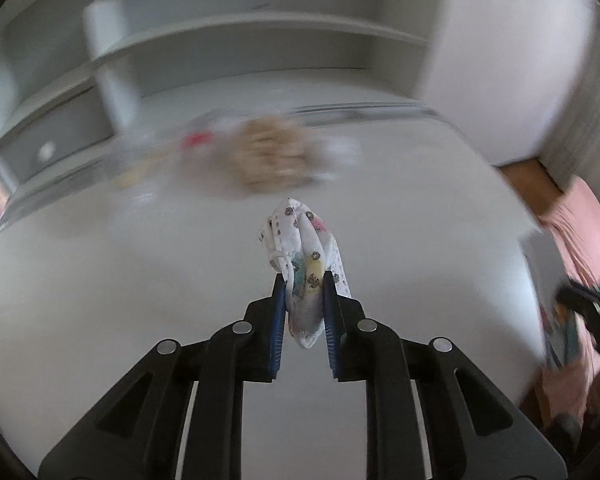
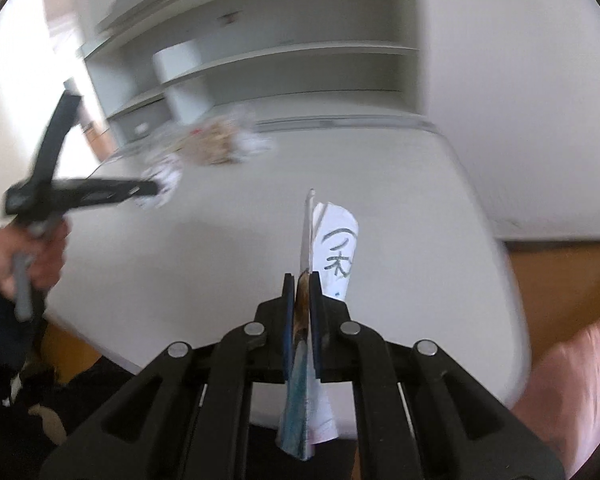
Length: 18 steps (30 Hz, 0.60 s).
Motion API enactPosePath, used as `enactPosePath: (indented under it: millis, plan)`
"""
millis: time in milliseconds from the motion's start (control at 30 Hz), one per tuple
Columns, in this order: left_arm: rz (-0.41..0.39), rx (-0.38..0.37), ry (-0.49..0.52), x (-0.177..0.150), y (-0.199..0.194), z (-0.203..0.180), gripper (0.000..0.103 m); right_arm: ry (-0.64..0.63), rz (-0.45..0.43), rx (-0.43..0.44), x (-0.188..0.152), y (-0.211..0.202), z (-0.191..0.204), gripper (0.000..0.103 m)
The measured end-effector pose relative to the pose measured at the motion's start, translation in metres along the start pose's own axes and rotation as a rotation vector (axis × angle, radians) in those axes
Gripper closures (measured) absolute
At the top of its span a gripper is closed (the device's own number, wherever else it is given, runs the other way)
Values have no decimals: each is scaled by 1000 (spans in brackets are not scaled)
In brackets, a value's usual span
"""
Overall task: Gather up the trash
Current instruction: 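Carry the floral cloth and white wrapper over to the trash bin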
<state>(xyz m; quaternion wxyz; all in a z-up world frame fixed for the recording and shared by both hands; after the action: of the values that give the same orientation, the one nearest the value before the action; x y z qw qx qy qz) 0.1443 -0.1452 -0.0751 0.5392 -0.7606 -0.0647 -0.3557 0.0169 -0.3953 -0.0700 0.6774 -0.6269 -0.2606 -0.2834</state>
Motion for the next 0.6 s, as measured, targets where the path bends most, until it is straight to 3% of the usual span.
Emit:
enactPosePath:
  millis: [167, 333, 433, 600]
  plan:
    - [-9, -186, 186, 1, 9, -115, 86, 199, -37, -143, -38, -44, -80, 97]
    - [26, -385, 374, -17, 24, -240, 86, 375, -21, -274, -100, -78, -150, 97]
    - [72, -495, 487, -41, 35, -315, 86, 488, 9, -349, -146, -93, -189, 97]
    - [137, -604, 643, -88, 60, -400, 86, 683, 109, -445, -222, -100, -249, 97]
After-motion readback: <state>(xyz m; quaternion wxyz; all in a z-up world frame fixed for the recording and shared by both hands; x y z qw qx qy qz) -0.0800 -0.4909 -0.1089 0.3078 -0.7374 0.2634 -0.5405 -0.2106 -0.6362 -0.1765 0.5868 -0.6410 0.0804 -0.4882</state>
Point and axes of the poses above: each gripper's, at about its wrist camera, not at the fingertips, and y roughly the way its jaws point, z to its left, x to its top, the point moved 3 cm from there along y, roughly the way its jaws point, and after that the axes turned 5 degrees about -x, right-handed, at the moved point
